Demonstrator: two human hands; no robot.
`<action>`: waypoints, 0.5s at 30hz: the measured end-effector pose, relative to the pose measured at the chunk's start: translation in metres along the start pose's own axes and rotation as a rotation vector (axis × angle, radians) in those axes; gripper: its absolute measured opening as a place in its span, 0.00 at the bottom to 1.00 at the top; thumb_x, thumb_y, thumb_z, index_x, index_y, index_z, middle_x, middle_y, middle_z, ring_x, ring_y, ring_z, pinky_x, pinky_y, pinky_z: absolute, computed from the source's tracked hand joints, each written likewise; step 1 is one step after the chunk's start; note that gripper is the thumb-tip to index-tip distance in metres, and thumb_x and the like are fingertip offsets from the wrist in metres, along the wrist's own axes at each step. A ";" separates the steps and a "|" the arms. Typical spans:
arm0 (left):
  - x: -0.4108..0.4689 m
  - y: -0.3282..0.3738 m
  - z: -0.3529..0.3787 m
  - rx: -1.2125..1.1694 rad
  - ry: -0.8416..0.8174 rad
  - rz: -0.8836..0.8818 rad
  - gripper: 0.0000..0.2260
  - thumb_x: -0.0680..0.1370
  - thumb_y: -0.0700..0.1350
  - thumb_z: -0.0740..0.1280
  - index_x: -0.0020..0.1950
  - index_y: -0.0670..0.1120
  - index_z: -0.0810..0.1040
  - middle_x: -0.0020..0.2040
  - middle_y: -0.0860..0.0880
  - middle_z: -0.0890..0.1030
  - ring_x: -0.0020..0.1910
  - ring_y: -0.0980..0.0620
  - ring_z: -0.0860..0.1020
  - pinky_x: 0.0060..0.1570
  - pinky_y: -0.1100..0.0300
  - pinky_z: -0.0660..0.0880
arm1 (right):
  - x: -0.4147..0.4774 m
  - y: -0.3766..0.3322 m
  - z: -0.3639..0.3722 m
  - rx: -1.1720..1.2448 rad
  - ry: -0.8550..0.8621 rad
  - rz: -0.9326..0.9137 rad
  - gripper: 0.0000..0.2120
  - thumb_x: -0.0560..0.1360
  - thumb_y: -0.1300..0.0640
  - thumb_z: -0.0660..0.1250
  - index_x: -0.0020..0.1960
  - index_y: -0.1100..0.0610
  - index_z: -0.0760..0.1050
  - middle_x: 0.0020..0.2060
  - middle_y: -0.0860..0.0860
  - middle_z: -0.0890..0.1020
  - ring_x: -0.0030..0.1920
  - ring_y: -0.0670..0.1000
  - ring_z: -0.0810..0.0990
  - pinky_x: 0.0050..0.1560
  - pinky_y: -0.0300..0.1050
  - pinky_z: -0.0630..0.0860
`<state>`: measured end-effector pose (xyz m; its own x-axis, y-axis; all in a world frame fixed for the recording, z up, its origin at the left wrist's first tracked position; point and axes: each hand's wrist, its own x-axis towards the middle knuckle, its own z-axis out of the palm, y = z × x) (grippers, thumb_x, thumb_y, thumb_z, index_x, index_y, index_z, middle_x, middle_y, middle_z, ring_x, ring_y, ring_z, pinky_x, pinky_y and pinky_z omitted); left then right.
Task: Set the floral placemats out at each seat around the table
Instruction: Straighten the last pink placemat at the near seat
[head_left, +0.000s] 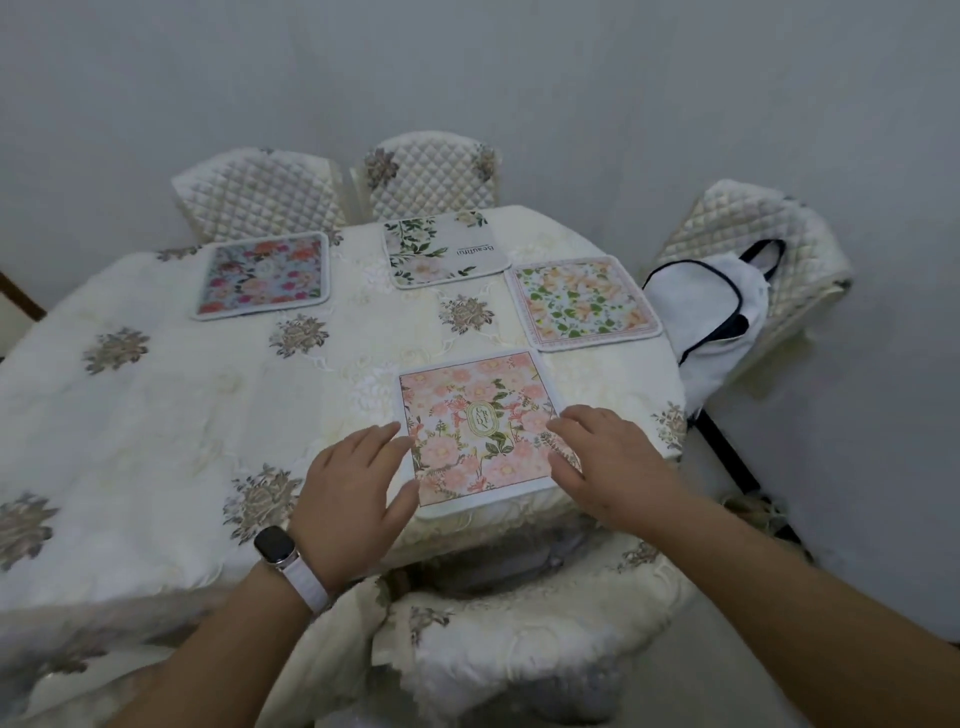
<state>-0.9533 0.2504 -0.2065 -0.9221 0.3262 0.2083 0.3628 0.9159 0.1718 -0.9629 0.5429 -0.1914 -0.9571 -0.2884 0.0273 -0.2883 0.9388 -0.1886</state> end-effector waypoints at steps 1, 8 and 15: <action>-0.009 0.007 -0.006 0.009 0.006 -0.009 0.21 0.75 0.55 0.58 0.63 0.47 0.76 0.64 0.47 0.78 0.61 0.43 0.76 0.55 0.44 0.74 | -0.007 -0.002 -0.004 0.004 0.001 -0.004 0.22 0.78 0.46 0.56 0.67 0.54 0.72 0.63 0.52 0.75 0.60 0.55 0.74 0.57 0.53 0.73; -0.079 0.078 -0.040 0.086 0.044 -0.159 0.23 0.75 0.57 0.58 0.64 0.48 0.76 0.65 0.48 0.77 0.62 0.44 0.75 0.59 0.42 0.73 | -0.078 0.002 -0.030 0.042 0.045 -0.101 0.24 0.76 0.45 0.53 0.67 0.54 0.73 0.63 0.51 0.75 0.60 0.55 0.74 0.57 0.53 0.72; -0.160 0.180 -0.058 0.144 0.056 -0.261 0.23 0.74 0.58 0.57 0.64 0.49 0.75 0.65 0.48 0.77 0.62 0.44 0.75 0.57 0.45 0.73 | -0.182 0.023 -0.056 0.093 0.065 -0.161 0.29 0.74 0.43 0.48 0.67 0.54 0.73 0.65 0.51 0.74 0.62 0.54 0.72 0.60 0.52 0.70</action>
<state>-0.7331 0.3493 -0.1527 -0.9712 0.0658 0.2289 0.0882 0.9921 0.0893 -0.7971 0.6278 -0.1460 -0.8994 -0.4181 0.1277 -0.4371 0.8592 -0.2659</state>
